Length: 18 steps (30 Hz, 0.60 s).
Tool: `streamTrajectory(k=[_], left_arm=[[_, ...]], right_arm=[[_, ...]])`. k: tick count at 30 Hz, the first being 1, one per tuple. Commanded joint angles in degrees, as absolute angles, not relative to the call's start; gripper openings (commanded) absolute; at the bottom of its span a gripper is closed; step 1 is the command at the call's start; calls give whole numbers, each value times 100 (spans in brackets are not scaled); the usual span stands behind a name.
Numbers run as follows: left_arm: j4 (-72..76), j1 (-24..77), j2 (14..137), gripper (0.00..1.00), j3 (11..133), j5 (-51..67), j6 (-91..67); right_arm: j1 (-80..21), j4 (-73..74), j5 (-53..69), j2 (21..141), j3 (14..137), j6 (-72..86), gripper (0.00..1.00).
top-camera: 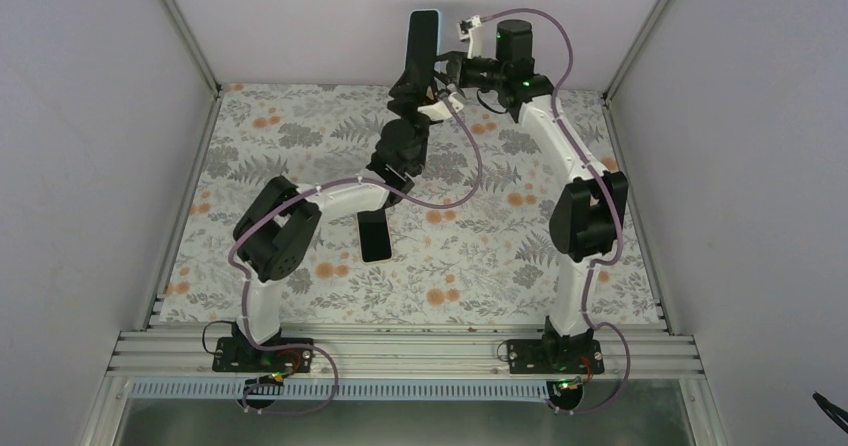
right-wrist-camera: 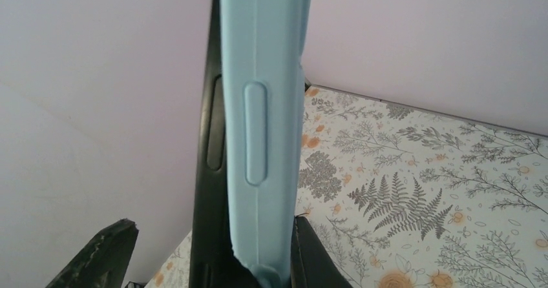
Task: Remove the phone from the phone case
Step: Remove the phone case from the phone.
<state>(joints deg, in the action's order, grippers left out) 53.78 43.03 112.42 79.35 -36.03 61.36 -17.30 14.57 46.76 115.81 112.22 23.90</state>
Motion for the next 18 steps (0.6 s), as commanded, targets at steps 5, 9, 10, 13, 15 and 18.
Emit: streamTrajectory(k=[5,9,10,13,15,18], left_arm=[[7599,3959,11579,36,8118,-4502,7132],[7663,4015,11565,22,8100,-4442,7202],[7708,4043,11552,20,8093,-4414,7242],[7783,4128,11491,13,8045,-4341,7330],[7874,4229,11452,8,7991,-4296,7437],[8005,4345,11354,2,7897,-4244,7548]], right_arm=[[-1831,2051,6231,10775,10885,2097,3],[-1830,1985,6304,10633,10679,2100,3],[-1824,1952,6277,10605,10591,2127,3],[-1792,1927,6102,10587,10458,2140,3],[-1749,1918,5941,10589,10404,2178,3],[-1725,2013,5450,10583,10400,2151,3]])
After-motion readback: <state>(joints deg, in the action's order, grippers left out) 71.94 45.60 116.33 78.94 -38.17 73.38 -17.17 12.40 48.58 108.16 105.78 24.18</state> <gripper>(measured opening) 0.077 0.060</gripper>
